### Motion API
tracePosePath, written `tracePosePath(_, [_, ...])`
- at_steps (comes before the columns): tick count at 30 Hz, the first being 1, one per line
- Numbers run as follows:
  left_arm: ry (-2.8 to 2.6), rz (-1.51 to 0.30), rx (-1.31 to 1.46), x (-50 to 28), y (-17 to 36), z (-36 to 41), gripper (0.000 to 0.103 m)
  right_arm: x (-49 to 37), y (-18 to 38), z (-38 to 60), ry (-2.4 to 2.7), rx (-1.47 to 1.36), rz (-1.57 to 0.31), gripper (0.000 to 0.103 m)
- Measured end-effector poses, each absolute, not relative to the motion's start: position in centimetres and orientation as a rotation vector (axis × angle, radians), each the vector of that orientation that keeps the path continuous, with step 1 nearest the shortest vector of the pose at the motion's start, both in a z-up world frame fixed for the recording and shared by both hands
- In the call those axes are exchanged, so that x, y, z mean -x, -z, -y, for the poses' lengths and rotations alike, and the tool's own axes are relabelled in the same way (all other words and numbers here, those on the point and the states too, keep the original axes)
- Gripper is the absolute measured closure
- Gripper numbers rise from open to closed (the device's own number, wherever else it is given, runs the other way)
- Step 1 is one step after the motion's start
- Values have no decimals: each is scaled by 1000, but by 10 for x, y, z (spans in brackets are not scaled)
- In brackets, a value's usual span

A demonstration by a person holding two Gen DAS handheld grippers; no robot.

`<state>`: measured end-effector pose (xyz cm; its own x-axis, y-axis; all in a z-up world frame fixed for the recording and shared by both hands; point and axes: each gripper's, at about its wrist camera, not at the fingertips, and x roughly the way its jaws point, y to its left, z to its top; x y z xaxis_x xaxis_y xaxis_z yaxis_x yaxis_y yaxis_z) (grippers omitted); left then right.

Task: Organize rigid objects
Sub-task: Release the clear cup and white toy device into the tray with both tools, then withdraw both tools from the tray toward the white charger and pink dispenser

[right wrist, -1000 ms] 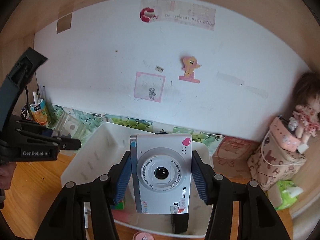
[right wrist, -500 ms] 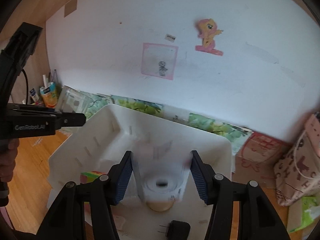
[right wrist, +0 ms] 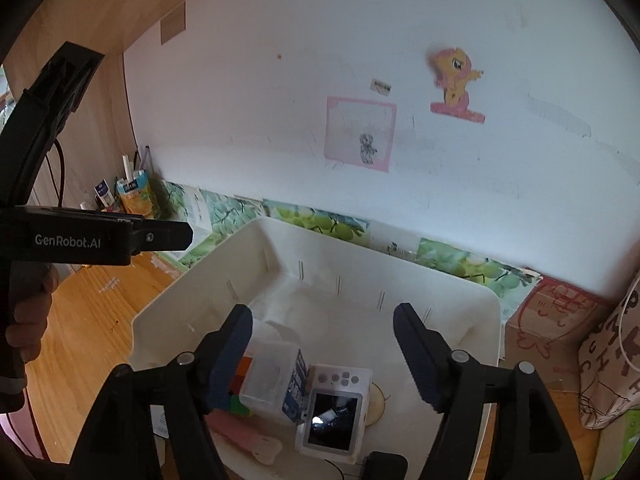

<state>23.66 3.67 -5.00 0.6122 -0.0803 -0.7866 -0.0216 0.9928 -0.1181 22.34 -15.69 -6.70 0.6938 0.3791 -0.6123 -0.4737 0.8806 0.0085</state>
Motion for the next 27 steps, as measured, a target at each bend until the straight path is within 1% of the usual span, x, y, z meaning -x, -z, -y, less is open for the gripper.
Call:
tracePosePath(5, [34,-883,143,-227,43,-46,25,-213,53,155,-440,162,-609,27])
tracePosePath(7, [50,-870,162,-221,39,-52,25,-205,45,155,-414,165,-588,23])
tracePosePath(16, [103,-822,185,-191,17,-73,24,-165,12,152,-323,161,-505,22])
tracePosePath(27, [152,-783,160,-133,-6,-107,22,-100,-3,120,-297,133,-458,22])
